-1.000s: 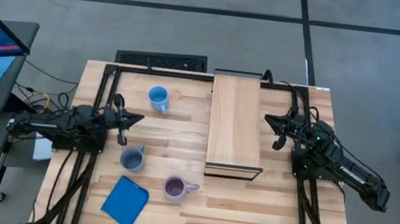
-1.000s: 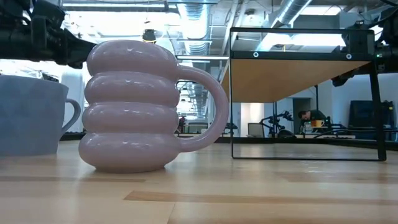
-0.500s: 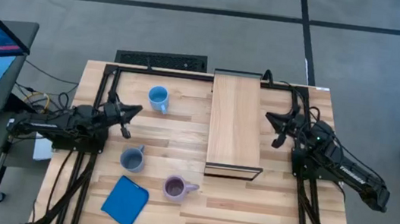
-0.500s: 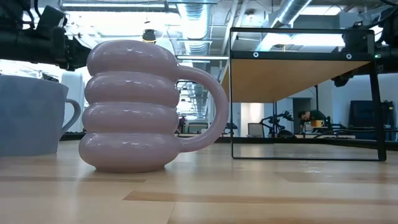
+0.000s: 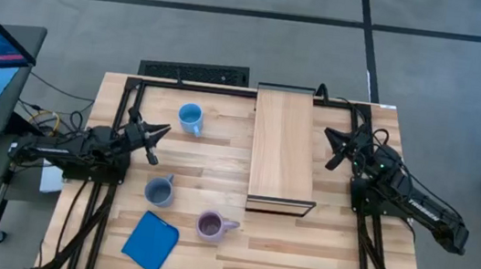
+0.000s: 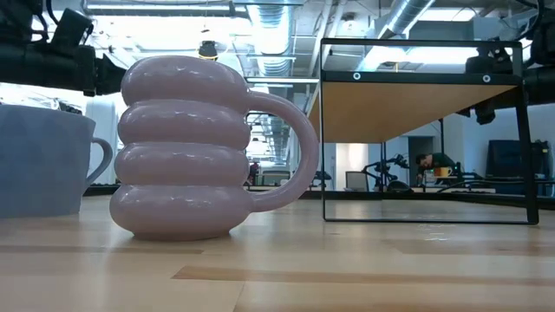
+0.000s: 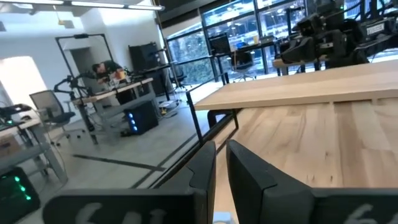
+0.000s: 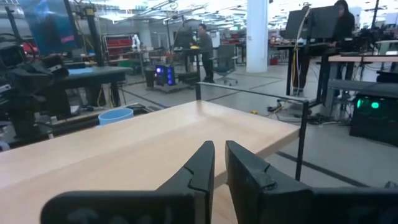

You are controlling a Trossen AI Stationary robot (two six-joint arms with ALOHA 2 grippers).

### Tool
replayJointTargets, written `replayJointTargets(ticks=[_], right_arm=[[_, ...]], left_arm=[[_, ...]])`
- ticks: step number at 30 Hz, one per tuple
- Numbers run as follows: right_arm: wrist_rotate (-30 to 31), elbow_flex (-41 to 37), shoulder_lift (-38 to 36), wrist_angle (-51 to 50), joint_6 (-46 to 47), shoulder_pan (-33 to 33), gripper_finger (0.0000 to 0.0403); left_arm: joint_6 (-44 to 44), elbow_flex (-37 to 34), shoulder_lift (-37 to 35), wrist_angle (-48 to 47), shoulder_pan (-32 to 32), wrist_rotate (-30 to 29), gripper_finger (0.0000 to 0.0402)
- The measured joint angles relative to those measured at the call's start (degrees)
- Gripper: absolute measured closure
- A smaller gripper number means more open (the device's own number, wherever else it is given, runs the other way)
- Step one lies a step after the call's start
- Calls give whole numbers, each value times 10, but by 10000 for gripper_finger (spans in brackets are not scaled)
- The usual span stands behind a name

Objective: Stack small to large cups/mugs on shelf
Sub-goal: Put the violet mug on the shelf

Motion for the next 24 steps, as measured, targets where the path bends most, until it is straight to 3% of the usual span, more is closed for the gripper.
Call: replayJointTargets(ticks=[15,24], right_arm=[[-1,0,2,0,51,0,339],[-1,0,2,0,51,0,339]], left_arm=[[-178,0,1,3,0,-72,370],[-182,0,1,40,0,-13,350]])
